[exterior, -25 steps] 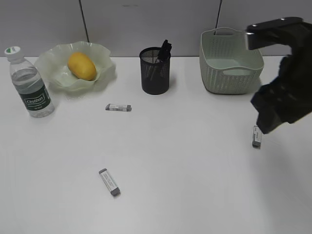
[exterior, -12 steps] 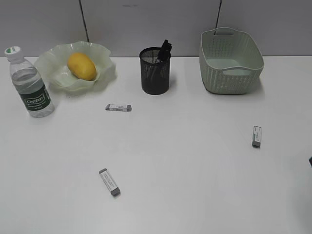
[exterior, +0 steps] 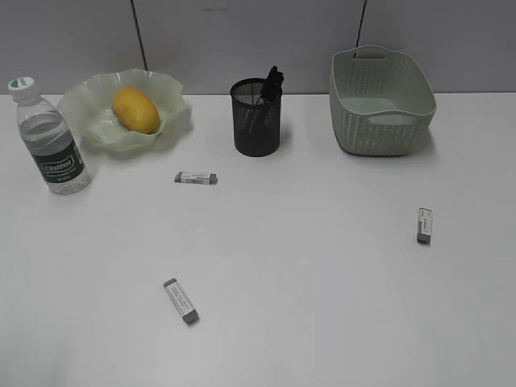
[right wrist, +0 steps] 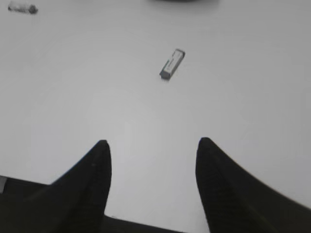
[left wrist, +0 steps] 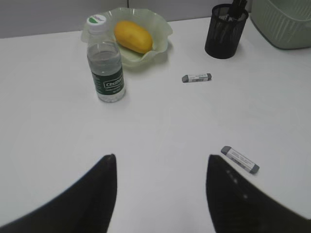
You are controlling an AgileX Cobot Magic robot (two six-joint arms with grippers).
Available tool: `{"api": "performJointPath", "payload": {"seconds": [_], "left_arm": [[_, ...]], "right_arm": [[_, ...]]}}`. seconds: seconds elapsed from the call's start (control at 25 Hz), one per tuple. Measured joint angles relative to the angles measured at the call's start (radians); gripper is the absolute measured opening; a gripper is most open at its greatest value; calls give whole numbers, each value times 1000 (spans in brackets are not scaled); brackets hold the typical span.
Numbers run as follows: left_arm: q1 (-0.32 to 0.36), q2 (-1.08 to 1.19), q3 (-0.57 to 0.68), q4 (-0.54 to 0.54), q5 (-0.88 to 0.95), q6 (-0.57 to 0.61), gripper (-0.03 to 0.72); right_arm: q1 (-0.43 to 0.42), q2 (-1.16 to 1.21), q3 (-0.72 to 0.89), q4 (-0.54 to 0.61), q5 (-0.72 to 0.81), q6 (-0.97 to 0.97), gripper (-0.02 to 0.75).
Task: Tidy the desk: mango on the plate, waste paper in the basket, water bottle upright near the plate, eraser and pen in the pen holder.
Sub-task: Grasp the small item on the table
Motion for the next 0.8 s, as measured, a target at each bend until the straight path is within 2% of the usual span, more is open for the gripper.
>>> {"api": "performJointPath", "payload": {"seconds": [0.08, 0.32, 0.48, 0.68, 0.8], "left_arm": [[0, 124, -41, -22, -16, 20, 445], [-1, 491, -244, -160, -71, 253, 445], [-46, 742, -391, -178, -73, 318, 445], [-175, 971, -543, -177, -50, 326, 445], [-254, 1076, -582, -177, 3, 190, 445]], "right_arm": [[0, -78, 1, -6, 0, 1, 447], [0, -152, 7, -16, -1, 3, 447], [0, -152, 11, -17, -2, 3, 447], [0, -152, 11, -19, -3, 3, 447], [0, -152, 11, -20, -3, 3, 447]]}}
